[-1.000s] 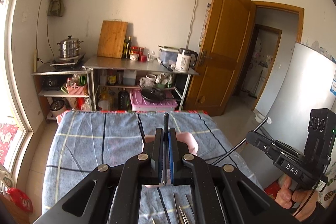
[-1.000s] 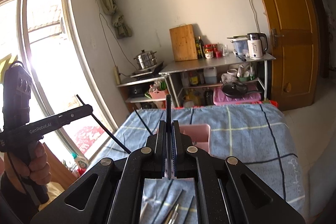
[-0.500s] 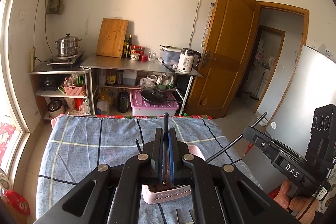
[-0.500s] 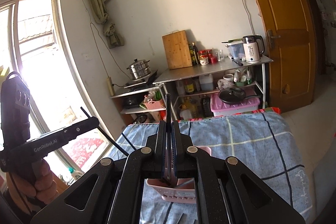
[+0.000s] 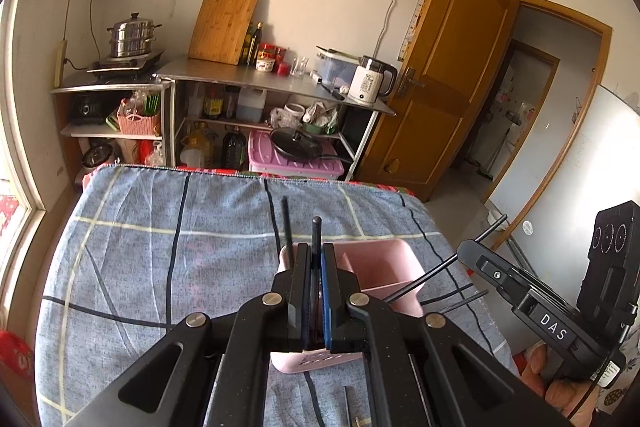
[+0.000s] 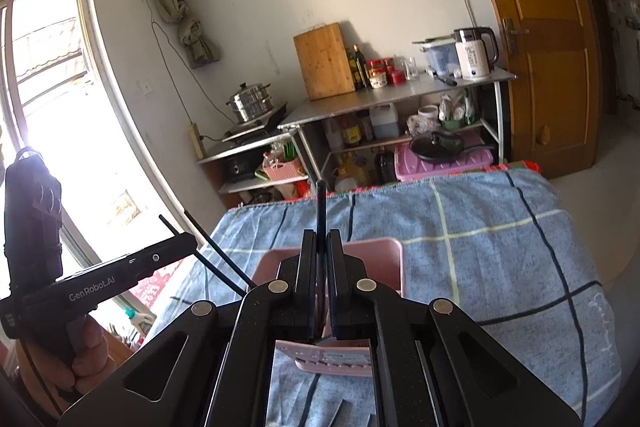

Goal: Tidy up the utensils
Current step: 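Drop the chopsticks into the basket by opening both tools, then move both tools back down to the remaining chopsticks on the cloth, then close the left tool on a black chopstick while the right tool grasps another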

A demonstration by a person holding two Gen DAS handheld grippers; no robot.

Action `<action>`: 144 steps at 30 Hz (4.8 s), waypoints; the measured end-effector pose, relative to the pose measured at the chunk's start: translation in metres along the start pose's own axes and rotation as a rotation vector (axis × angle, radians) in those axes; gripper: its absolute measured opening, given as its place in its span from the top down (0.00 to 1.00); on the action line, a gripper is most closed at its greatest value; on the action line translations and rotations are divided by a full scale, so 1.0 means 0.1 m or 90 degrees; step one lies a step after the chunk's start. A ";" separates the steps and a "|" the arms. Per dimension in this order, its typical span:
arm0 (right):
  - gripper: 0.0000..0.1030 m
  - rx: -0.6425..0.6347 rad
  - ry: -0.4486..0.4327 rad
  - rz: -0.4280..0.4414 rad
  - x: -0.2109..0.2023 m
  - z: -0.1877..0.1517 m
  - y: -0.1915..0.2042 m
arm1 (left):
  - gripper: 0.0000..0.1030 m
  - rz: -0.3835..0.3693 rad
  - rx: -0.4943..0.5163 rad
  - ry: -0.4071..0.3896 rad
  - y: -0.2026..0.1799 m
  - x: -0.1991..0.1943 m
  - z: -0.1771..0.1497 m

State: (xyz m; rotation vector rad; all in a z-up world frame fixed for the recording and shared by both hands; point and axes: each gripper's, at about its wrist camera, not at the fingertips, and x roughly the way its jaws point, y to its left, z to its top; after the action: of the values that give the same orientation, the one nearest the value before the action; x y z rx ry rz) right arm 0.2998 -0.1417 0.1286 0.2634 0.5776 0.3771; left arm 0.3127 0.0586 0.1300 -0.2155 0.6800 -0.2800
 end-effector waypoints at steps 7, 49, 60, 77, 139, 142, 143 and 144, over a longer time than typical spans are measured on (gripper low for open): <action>0.95 -0.004 0.029 0.000 0.06 -0.05 -0.04 | 0.94 0.022 0.009 0.006 0.05 0.04 -0.04; 0.88 -0.016 0.084 -0.022 -1.04 -1.42 -0.18 | 0.76 0.016 0.036 0.002 -0.31 -0.97 -1.84; 0.88 -0.016 0.132 -0.027 -0.85 -1.59 -0.17 | 0.76 0.006 0.052 0.050 -0.38 -0.69 -1.93; 0.88 -0.010 0.234 -0.037 -0.11 -1.81 -0.20 | 0.76 0.007 0.057 0.128 -0.29 -0.04 -1.95; 0.94 -0.009 0.245 -0.079 0.00 -1.50 -0.40 | 0.96 0.041 0.034 0.182 -0.34 0.46 -1.56; 0.95 -0.011 0.214 -0.072 -0.13 -1.34 -0.37 | 0.96 0.029 0.036 0.156 -0.37 0.30 -1.40; 0.95 -0.012 0.201 -0.069 -0.18 -1.28 -0.35 | 0.96 0.026 0.037 0.147 -0.39 0.25 -1.34; 0.95 -0.012 0.190 -0.066 -0.22 -1.23 -0.34 | 0.96 0.024 0.039 0.139 -0.41 0.21 -1.31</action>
State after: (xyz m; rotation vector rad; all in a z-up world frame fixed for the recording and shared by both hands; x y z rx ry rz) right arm 0.2214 -0.1646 0.0280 0.1578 0.8770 0.3227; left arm 0.2369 -0.0007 0.0302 -0.1145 0.8900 -0.2895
